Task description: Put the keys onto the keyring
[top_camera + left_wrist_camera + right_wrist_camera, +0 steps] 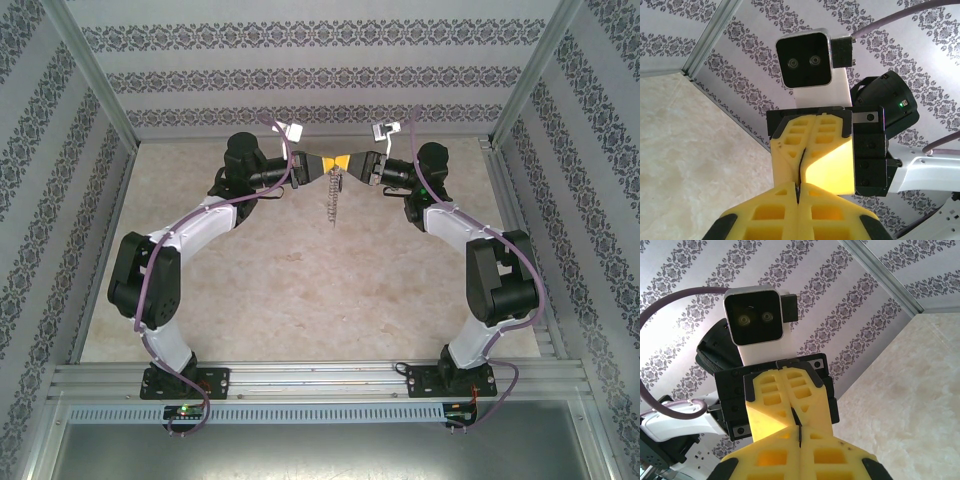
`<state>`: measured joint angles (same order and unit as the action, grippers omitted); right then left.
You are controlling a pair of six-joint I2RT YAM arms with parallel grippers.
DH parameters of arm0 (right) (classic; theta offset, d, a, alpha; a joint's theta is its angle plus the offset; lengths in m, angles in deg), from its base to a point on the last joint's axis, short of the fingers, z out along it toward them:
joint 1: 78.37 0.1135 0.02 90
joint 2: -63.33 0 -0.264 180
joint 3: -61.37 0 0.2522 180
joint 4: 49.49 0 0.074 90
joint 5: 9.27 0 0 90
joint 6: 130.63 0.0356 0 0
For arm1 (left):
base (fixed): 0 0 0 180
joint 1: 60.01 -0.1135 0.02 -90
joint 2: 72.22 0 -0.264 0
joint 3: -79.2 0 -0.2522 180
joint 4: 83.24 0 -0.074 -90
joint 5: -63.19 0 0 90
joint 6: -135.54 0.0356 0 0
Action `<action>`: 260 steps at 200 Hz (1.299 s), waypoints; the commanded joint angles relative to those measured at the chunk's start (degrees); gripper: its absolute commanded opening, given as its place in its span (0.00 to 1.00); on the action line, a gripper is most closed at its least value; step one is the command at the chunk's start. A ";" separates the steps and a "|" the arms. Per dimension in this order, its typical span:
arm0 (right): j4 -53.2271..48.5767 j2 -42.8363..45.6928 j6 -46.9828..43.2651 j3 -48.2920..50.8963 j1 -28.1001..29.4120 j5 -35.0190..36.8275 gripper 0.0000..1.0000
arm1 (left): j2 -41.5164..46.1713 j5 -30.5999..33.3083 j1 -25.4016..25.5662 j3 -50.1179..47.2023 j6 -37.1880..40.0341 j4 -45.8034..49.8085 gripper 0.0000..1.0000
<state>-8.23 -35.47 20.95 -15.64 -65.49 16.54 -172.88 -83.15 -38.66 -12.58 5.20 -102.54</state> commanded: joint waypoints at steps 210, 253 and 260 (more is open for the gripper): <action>-3.98 15.92 -20.48 22.22 3.36 24.85 0.51 | 6.04 7.13 1.16 -6.89 -1.68 -12.53 0.00; -8.53 17.06 -25.40 19.90 6.97 27.34 0.52 | 6.36 7.25 1.67 -6.86 -1.20 -11.77 0.00; -9.01 17.11 -25.89 19.64 7.44 27.53 0.52 | 6.44 7.28 1.73 -6.75 -1.04 -11.68 0.00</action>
<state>-15.46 -20.52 -0.10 6.51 -59.50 41.90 -168.81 -75.22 -37.59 -19.58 4.30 -111.52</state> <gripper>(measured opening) 0.515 0.049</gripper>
